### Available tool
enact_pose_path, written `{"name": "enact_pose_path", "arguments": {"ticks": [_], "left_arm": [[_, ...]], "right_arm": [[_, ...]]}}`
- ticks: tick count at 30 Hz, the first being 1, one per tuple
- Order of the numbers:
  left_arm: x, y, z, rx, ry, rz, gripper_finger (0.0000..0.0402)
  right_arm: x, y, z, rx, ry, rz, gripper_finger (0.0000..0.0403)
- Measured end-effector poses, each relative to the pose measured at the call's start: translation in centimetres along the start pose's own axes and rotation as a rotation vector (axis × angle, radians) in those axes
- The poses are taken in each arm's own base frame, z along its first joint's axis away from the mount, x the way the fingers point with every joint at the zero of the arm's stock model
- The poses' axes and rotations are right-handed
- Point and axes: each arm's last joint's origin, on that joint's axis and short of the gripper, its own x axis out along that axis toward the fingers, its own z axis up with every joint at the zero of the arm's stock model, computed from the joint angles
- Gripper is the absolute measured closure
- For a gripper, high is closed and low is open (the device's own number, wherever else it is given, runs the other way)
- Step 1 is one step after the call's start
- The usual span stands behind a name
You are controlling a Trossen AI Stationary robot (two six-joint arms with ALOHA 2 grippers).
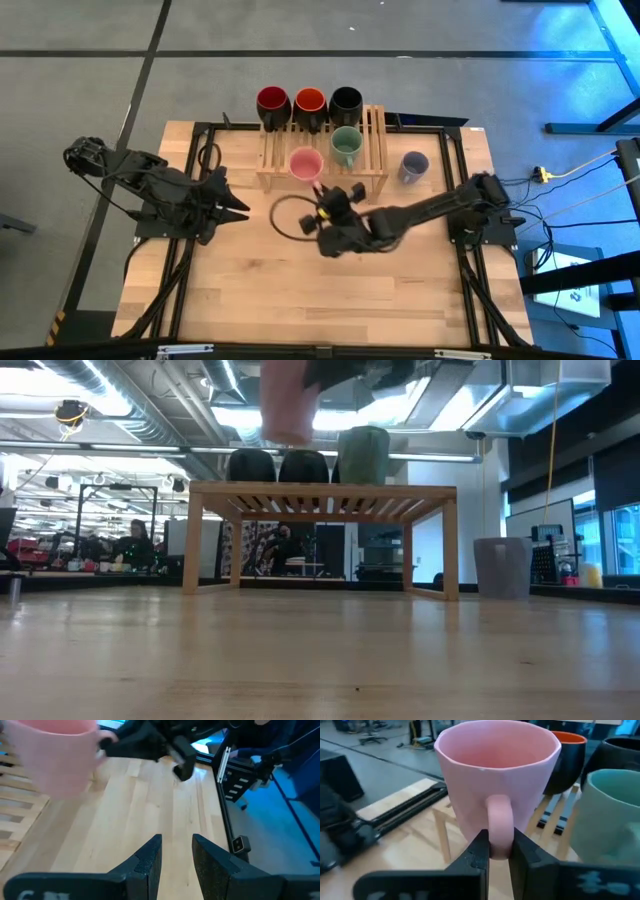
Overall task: Place coffee mugs
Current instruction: Put the pink mug on the shelf
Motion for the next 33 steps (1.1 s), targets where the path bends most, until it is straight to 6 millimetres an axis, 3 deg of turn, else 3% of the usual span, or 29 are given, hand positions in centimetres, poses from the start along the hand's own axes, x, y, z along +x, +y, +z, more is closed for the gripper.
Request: {"name": "enact_pose_path", "arguments": {"ticks": [5,12,21,33], "left_arm": [[0.0,0.2,-0.3,0.026,0.031,0.028,0.0299],[-0.1,0.4,-0.7,0.043,0.062,0.049,0.0299],[-0.1,0.4,-0.7,0.051,0.062,0.048,0.0299],[-0.1,0.4,-0.7,0.050,0.062,0.047,0.0299]], "right_arm": [[3.2,0.9,0.7,0.027,0.006,-0.083,0.0379],[6.4,0.7,0.3,0.055,0.038,-0.163,0.0379],[8.1,-0.9,0.5,0.082,0.073,-0.221,0.0379],[8.0,-1.8,-0.4,0.146,0.114,-0.270,0.0371]]}}
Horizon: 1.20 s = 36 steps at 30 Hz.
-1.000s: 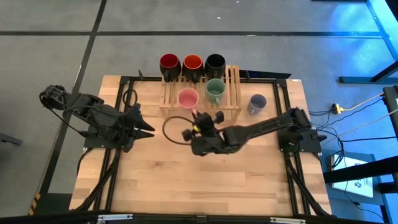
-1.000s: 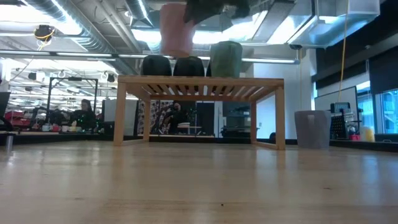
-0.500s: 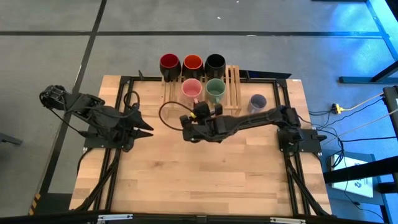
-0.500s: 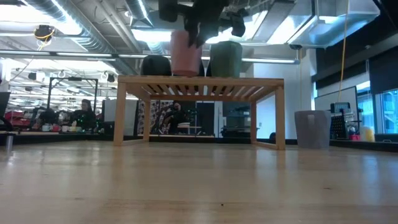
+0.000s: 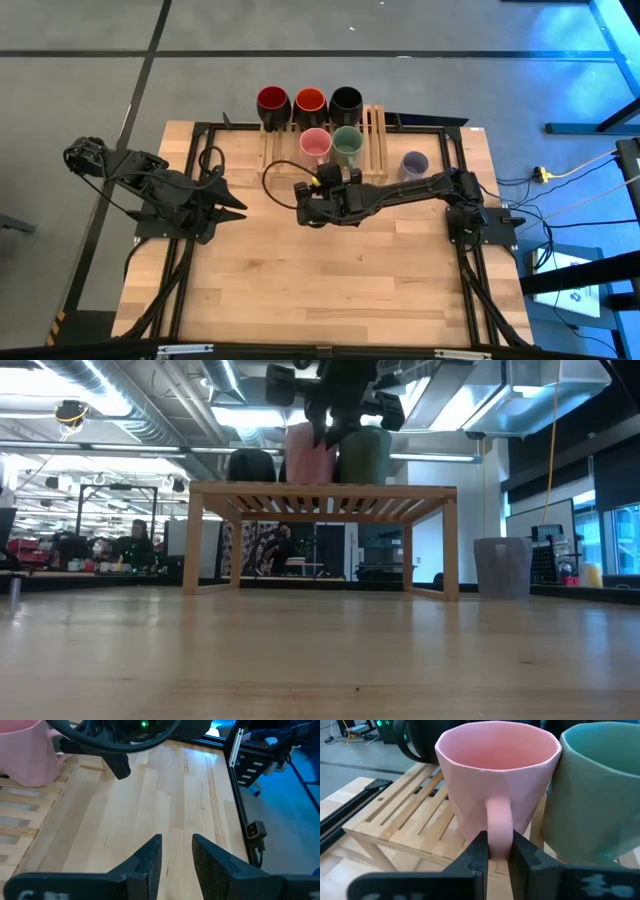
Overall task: Place coffee mugs
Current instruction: Put the pink mug on the shelf, then put the blue mug on the shelf
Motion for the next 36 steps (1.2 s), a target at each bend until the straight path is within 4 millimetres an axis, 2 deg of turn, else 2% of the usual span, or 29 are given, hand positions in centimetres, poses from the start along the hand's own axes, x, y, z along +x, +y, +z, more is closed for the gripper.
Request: {"name": "enact_pose_path", "arguments": {"ticks": [11,19,24,27,30,36], "left_arm": [[0.0,0.0,0.1,-0.001,-0.007,0.000,0.0299],[0.0,0.0,0.1,-0.002,-0.008,0.003,0.0299],[0.0,0.0,0.1,-0.002,-0.008,0.003,0.0299],[0.0,0.0,0.1,-0.002,-0.008,0.003,0.0299],[0.0,0.0,0.1,-0.003,-0.008,0.003,0.0299],[0.0,0.0,0.1,-0.003,-0.009,0.006,0.0299]], "right_arm": [[0.3,-0.1,0.0,0.009,0.007,0.000,0.0346],[0.3,0.0,0.0,-0.016,0.013,0.005,0.0260],[-0.8,0.1,0.9,-0.075,0.123,0.055,0.0214],[-2.3,0.0,1.4,-0.149,0.250,0.100,0.0201],[-4.8,-0.5,1.6,-0.234,0.358,0.123,0.0197],[-9.5,-3.0,0.2,-0.351,0.458,-0.013,0.0196]]}}
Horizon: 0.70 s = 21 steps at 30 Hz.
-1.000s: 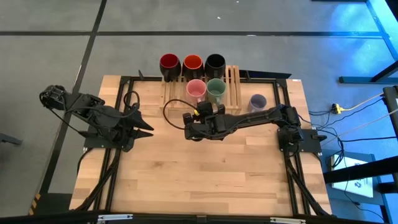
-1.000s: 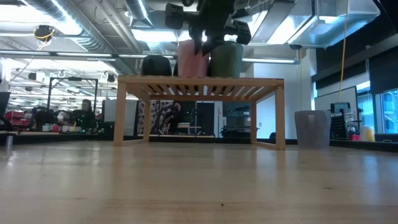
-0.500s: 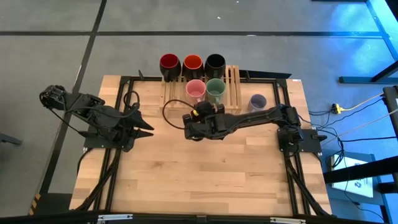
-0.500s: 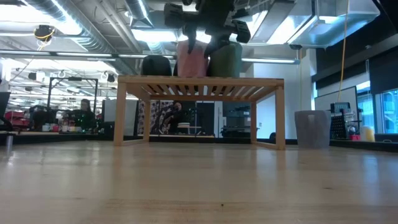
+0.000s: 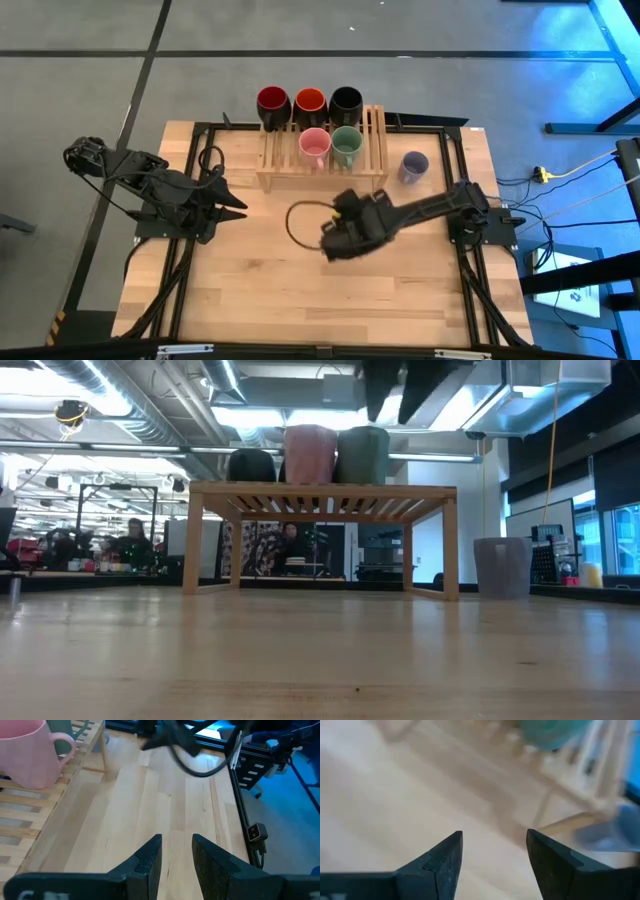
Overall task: Place coffee mugs
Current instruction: Put the blue mug on the shelf
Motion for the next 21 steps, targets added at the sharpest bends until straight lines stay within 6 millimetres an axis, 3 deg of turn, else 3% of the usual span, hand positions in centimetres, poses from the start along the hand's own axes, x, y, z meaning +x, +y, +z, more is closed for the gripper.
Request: {"name": "enact_pose_path", "arguments": {"ticks": [4,8,13,21], "left_arm": [[0.0,0.0,0.0,0.002,-0.002,0.006,0.0299],[0.4,0.1,-0.3,0.007,-0.003,0.048,0.0299],[0.5,0.2,-0.4,0.007,-0.005,0.062,0.0299],[0.6,0.4,-0.2,0.005,-0.054,0.165,0.0299]], "right_arm": [[-0.7,-0.9,-2.1,0.019,0.032,0.019,0.0196],[-0.1,-3.7,-4.2,0.048,0.047,-0.049,0.0196],[0.1,-10.2,-5.9,0.145,0.045,-0.068,0.0196],[2.7,-18.9,-8.5,0.337,0.028,-0.036,0.0196]]}}
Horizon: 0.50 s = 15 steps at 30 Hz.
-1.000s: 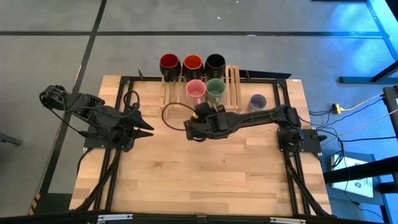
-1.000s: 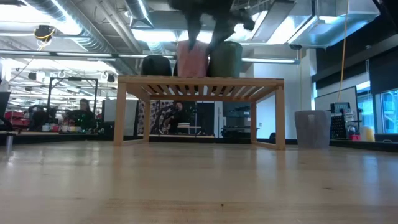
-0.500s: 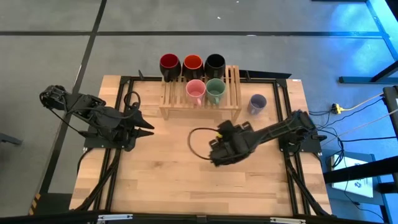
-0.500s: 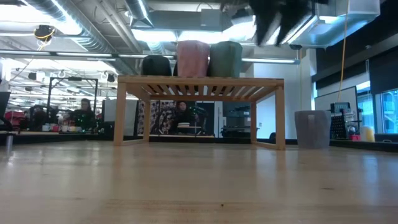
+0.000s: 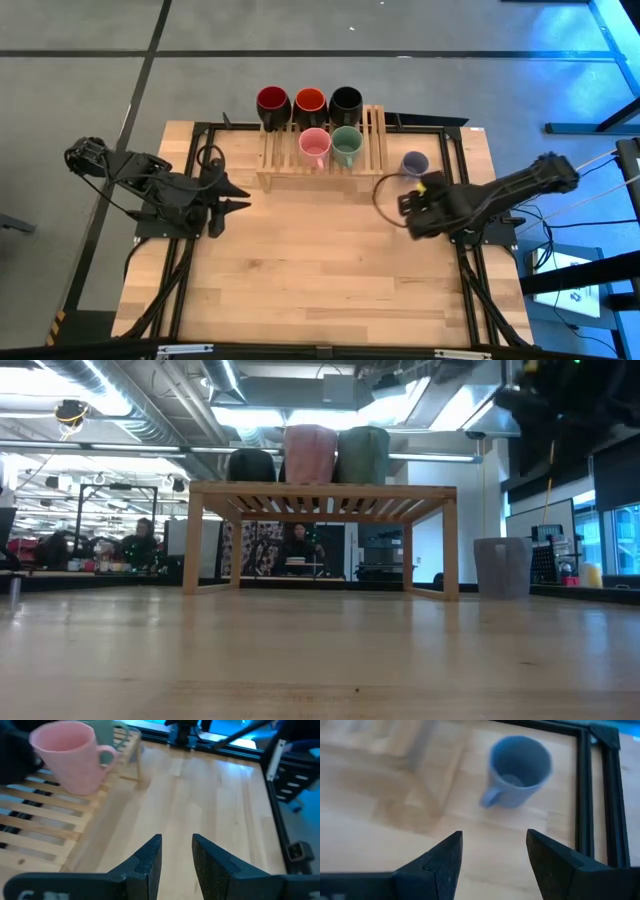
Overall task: Place coffee mugs
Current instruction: Put the blue mug on the shelf
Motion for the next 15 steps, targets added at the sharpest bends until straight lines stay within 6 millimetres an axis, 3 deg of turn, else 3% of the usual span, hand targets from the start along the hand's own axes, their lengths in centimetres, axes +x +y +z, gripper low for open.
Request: {"name": "enact_pose_path", "arguments": {"ticks": [8,15], "left_arm": [[0.0,0.2,0.1,-0.086,-0.036,0.064,0.0299],[0.0,0.3,0.2,-0.138,-0.074,0.124,0.0299]], "right_arm": [[4.2,-5.0,-0.5,0.277,-0.046,0.024,0.0196],[6.3,-7.2,0.8,0.529,-0.100,-0.012,0.0196]]}}
